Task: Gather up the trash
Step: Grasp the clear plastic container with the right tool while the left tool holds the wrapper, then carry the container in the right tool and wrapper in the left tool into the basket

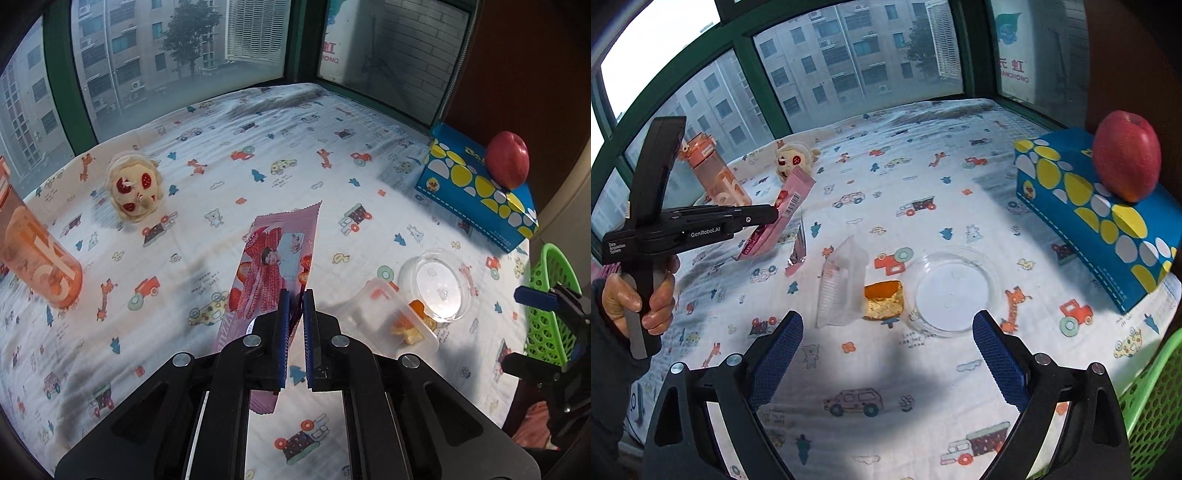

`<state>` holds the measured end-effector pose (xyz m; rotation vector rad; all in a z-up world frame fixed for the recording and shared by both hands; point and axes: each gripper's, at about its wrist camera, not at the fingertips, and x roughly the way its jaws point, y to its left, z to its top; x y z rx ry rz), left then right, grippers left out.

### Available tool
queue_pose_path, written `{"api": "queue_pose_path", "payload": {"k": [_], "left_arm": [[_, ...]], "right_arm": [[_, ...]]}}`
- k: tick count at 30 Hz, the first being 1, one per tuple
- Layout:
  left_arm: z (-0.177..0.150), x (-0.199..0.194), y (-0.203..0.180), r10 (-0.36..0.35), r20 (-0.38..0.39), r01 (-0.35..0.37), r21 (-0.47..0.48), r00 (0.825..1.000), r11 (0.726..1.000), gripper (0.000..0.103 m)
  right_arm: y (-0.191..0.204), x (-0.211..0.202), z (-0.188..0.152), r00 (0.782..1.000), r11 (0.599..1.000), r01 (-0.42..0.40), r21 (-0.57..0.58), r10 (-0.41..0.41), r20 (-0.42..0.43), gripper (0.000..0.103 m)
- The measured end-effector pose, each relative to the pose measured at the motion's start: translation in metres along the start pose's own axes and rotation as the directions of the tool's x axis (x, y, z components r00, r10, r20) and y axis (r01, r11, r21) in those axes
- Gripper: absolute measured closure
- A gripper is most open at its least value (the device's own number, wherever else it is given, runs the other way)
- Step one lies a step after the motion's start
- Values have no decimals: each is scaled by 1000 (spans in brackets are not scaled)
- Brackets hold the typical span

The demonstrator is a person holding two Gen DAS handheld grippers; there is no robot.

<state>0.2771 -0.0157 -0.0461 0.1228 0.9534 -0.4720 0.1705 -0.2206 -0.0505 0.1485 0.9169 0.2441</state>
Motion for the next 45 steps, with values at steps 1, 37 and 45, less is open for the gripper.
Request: {"api": "queue_pose_path", "payload": {"k": [1,37,45], "left_arm": [[-2,-3,3,5,3,-4,-6,1000,1000,97],[-27,-53,28,-26,71,34,-114,997,993,97],[-28,-71,-7,-69,95,76,-72,993,995,98]], "right_arm": [[4,6,2,1000,1000,-5,-10,5,-9,18],[46,73,12,992,990,33,-139,-50,-115,51],[34,7,-5,999,997,9,-82,-13,-42,51]]}}
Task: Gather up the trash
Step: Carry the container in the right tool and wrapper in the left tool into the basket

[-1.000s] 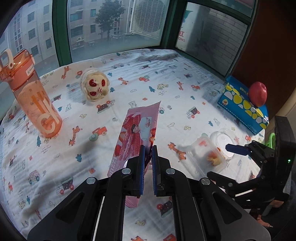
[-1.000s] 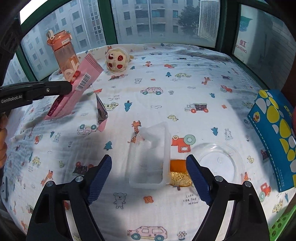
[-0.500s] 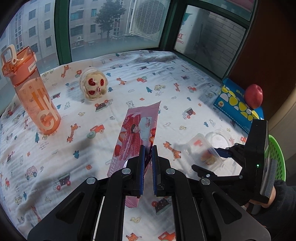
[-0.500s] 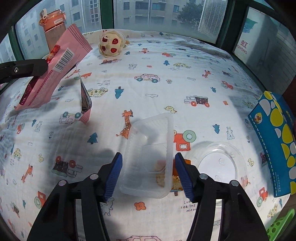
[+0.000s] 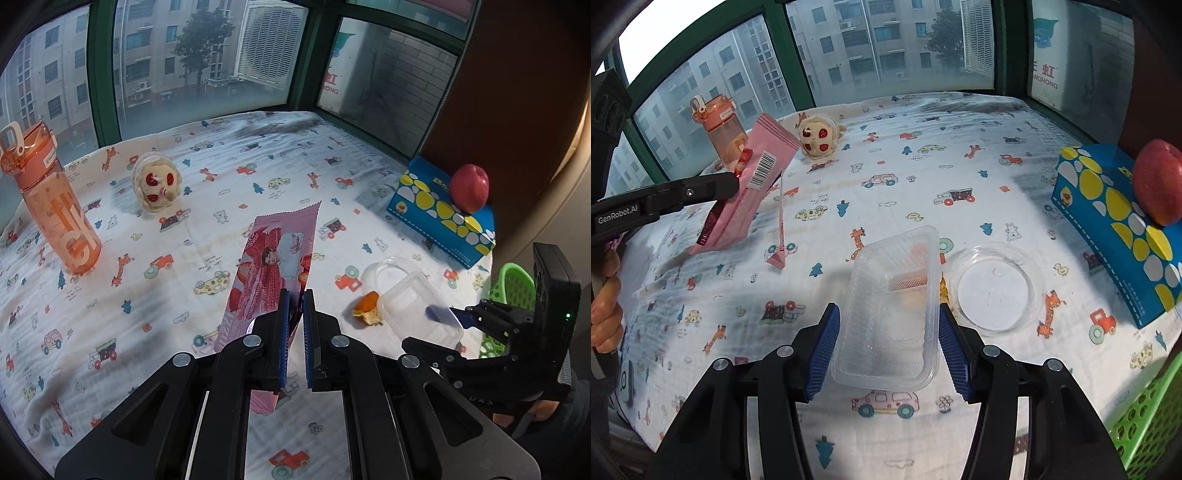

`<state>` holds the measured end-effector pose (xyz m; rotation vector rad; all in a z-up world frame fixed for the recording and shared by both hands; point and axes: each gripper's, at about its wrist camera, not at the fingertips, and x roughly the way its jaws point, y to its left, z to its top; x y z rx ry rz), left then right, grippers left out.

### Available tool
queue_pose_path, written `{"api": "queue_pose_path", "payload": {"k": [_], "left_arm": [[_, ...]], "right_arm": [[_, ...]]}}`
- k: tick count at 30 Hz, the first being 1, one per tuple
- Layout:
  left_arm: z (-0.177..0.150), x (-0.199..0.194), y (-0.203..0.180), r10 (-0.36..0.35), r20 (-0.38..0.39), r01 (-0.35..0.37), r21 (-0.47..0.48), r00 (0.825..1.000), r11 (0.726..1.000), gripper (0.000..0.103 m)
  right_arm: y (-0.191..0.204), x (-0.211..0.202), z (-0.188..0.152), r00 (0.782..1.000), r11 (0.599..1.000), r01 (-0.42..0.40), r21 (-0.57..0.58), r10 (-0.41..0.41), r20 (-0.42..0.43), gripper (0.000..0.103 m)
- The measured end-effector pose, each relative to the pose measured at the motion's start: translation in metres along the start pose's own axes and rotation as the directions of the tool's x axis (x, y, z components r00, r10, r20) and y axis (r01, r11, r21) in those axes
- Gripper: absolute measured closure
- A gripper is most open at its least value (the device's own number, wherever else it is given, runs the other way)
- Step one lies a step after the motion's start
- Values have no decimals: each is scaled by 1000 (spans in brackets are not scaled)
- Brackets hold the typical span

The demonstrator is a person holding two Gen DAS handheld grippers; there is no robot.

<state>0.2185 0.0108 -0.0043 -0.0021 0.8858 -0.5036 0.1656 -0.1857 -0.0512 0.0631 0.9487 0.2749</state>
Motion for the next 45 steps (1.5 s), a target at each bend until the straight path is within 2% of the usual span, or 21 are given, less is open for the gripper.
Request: {"api": "queue_pose_path", "payload": {"k": [13,21,33,37,45], "left_arm": [[-7,-15,-93,-109,9,107,102,994,989,97],[-7,-22,-151,-181,7,177,172,983,969,97],[-7,-14,-245,-312,-42,312,274,949,910,97],[-10,-10,-276,-352,-64,355,300,934,886,97],[-25,4,-333,-417,-132,436,328,899,838,97]], "right_arm": [[-55,-93,-55,994,990,36,134,-49,95,51],[-102,-142,-95,983,967,90,239,-124,132,51],[-186,-189,-161,956,884,219,413,-279,92,50],[-203,-198,-177,947,858,242,452,-310,83,50],[-225,-217,-198,933,819,259,512,-350,88,42]]}}
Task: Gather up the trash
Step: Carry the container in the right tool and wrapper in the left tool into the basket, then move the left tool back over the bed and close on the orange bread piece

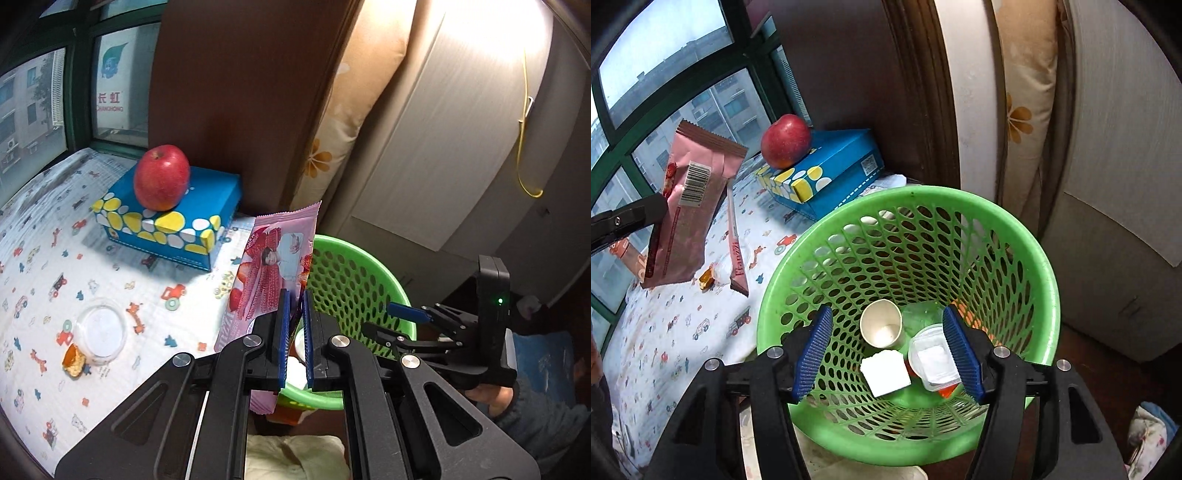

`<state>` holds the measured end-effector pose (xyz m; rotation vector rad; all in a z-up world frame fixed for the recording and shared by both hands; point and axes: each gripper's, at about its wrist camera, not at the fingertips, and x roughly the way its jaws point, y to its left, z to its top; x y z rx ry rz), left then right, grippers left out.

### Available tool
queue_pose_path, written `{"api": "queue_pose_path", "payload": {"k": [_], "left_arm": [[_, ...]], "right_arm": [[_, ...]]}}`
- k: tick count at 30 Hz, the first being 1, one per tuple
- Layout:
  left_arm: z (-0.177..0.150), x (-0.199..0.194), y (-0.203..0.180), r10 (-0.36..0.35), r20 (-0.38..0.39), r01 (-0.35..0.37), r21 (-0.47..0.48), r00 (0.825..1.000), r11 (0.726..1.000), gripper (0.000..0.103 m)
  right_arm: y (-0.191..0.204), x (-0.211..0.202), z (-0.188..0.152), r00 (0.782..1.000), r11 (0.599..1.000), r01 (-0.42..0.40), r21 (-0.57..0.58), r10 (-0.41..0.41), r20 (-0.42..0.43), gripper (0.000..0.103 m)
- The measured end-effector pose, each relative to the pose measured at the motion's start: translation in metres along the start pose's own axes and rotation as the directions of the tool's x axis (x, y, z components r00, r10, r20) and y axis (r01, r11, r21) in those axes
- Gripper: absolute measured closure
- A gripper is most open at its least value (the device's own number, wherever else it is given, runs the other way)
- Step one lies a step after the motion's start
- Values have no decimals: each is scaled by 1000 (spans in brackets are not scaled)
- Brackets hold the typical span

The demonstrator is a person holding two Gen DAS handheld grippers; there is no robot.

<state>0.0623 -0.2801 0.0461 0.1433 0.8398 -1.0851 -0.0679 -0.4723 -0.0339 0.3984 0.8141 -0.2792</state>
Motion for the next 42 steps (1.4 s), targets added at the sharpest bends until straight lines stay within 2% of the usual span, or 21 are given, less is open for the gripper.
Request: {"api": "queue_pose_path", "payload": {"k": [5,17,18,20,23,27,29,33,37,42], "left_arm": [[-7,25,-21,-47,-48,47,10,998,999,97],[-21,63,-32,-68,-141,69,0,988,998,94],[-22,65,-30,-74,-147,74,-5,986,997,93],[-25,66,-29,-85,-154,83,-23,984,996,72],[-28,64,-26,-78,-150,76,-19,986,997,66],[-32,56,-16,-38,-142,34,-29,989,999,64],[-34,50,-7,-17,-136,11,-44,991,999,58],[-40,38,16,69,-124,-76,-56,990,995,52],[-45,27,44,154,-112,-165,-92,982,982,43],[-51,12,82,247,-106,-260,-132,963,957,42]], "right_arm": [[-15,-12,1,999,999,13,32,-14,30,35],[-32,-26,-2,998,997,17,69,-21,57,31],[-32,-26,-1,998,997,17,71,-21,58,31],[-33,-26,-1,998,997,14,72,-19,60,31],[-31,-27,-1,998,997,10,72,-15,64,31],[-26,-26,-1,998,998,1,67,-5,65,30],[-22,-26,0,998,998,-6,62,2,65,29],[-10,-22,4,998,999,-19,40,16,62,27],[4,-19,8,998,999,-36,19,35,60,26],[24,-12,14,997,998,-61,-15,62,53,26]]}}
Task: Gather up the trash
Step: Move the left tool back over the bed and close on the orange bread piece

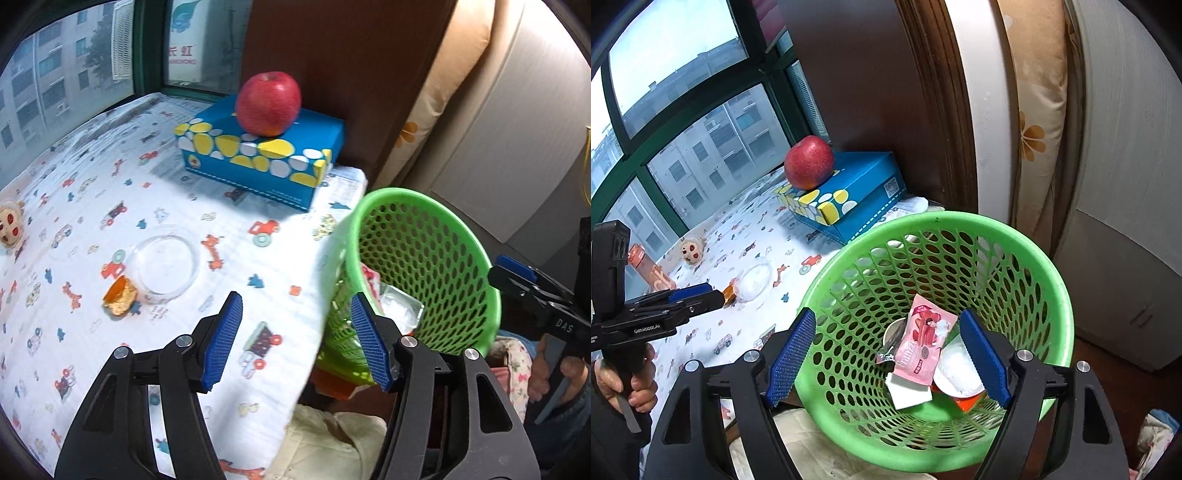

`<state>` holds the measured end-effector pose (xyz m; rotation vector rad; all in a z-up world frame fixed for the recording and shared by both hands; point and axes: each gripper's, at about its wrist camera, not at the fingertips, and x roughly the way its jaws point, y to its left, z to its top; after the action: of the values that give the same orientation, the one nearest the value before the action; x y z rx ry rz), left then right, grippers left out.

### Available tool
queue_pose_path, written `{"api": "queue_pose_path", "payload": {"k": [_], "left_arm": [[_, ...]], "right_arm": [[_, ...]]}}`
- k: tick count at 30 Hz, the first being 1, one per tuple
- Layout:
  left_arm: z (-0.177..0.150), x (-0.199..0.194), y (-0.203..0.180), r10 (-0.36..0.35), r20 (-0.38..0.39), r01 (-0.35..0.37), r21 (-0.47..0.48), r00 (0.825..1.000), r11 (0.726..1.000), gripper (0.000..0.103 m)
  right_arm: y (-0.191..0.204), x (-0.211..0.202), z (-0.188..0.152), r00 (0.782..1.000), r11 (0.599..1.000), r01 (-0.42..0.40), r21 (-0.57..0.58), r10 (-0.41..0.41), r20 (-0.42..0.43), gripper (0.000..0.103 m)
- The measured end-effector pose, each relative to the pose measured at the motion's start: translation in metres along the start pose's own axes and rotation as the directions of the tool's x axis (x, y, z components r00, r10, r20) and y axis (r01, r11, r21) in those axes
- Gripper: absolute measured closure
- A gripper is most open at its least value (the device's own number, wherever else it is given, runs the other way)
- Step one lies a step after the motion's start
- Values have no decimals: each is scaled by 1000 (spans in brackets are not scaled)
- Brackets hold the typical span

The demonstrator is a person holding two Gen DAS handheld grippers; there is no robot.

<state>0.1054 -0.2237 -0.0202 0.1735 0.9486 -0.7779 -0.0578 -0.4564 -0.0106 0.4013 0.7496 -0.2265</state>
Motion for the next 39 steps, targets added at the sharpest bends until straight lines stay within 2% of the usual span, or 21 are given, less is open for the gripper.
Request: {"api": "queue_pose_path", "payload": {"k": [6,16,27,39], "left_arm": [[-6,-1,50,103,-9,-103,6,995,995,42],[-19,15,120,163,-83,-162,22,983,987,42],[-17,50,146,165,-132,-151,111,977,982,42],[-12,72,160,128,-152,-109,128,980,986,42]], "right_arm": [[24,9,5,999,999,-36,-35,36,-10,25],[68,35,11,995,992,-86,-93,81,-51,25],[107,72,20,989,984,-113,-140,98,-108,24],[131,99,25,984,977,-129,-171,105,-145,24]]}}
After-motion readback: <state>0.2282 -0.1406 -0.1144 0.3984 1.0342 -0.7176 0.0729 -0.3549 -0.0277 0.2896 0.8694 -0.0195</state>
